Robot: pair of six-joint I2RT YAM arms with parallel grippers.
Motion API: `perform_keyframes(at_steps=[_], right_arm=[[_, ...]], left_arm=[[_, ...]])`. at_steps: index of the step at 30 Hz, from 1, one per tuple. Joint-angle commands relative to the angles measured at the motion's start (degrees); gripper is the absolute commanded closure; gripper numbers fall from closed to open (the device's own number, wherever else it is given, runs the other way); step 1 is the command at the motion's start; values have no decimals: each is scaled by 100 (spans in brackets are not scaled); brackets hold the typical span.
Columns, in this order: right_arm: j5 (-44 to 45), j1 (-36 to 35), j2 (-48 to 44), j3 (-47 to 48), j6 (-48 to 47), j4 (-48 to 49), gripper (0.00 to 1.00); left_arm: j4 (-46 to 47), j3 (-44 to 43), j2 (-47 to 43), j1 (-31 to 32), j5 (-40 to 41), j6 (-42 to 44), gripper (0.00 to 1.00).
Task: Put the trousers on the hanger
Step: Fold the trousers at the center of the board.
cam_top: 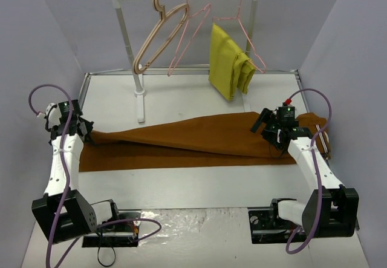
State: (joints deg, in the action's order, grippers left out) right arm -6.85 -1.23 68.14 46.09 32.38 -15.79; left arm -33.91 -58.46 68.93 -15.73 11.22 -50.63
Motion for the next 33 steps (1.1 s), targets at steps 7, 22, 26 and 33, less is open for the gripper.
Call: perform_keyframes(at_steps=[7, 22, 26, 33], right_arm=[[158, -61, 24, 6, -144, -223, 0], [132, -61, -20, -56, -144, -240, 0], [140, -70, -29, -38, -162, -258, 0], [61, -61, 15, -12, -171, -275, 0]], left_arm=[[1545, 1335, -951, -27, -402, 1372, 98], [1923, 1418, -714, -27, 277, 1485, 98], [2003, 591, -661, -1, -190, 2065, 98], [2178, 1289, -881, 158, 300, 2611, 97]])
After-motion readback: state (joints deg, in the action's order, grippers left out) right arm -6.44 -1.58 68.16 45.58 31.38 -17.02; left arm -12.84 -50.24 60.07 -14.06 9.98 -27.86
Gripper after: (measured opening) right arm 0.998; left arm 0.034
